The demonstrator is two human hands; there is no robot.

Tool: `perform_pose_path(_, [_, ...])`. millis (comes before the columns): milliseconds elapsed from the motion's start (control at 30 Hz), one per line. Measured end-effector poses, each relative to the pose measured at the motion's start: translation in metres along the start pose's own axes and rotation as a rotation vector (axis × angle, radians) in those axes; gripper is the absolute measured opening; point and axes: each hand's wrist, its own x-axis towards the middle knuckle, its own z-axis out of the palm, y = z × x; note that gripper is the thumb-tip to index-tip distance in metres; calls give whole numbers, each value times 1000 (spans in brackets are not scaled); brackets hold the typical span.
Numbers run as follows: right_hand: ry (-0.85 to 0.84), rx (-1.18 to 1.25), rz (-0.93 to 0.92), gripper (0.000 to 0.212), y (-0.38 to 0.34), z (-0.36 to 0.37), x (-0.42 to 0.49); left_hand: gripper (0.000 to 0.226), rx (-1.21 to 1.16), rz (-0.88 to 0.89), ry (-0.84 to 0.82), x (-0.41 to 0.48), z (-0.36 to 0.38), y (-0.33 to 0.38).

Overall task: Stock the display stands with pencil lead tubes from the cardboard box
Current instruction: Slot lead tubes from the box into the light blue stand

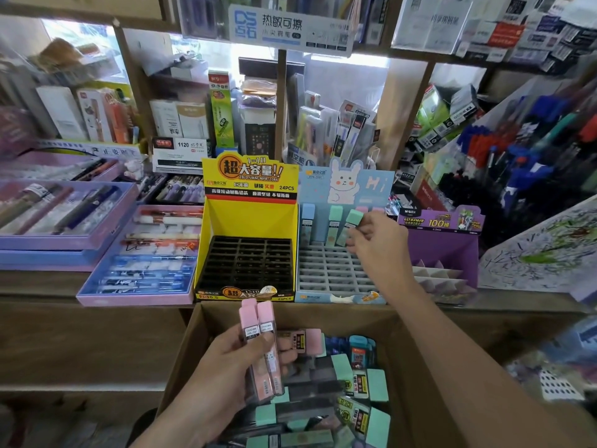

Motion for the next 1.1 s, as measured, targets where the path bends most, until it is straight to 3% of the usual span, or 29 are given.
perform_pose_path(133, [-17, -70, -15, 7, 4, -1, 5, 26, -3, 0, 3, 1, 0, 0])
perform_pose_path(633, [27, -264, -267, 33, -3, -10, 10, 42, -13, -5, 17, 6, -6, -5])
perform_pose_path(867, [-52, -295, -228, 38, -4, -9, 11, 33, 10, -6, 13, 3, -4, -4])
perform_pose_path(1000, [-45, -144, -187, 29, -10, -10, 0, 38, -1, 1, 13, 0, 1, 0])
perform_pose_path(1100, [-163, 97, -100, 13, -19, -4, -33, 32, 1, 4, 10, -2, 3, 2])
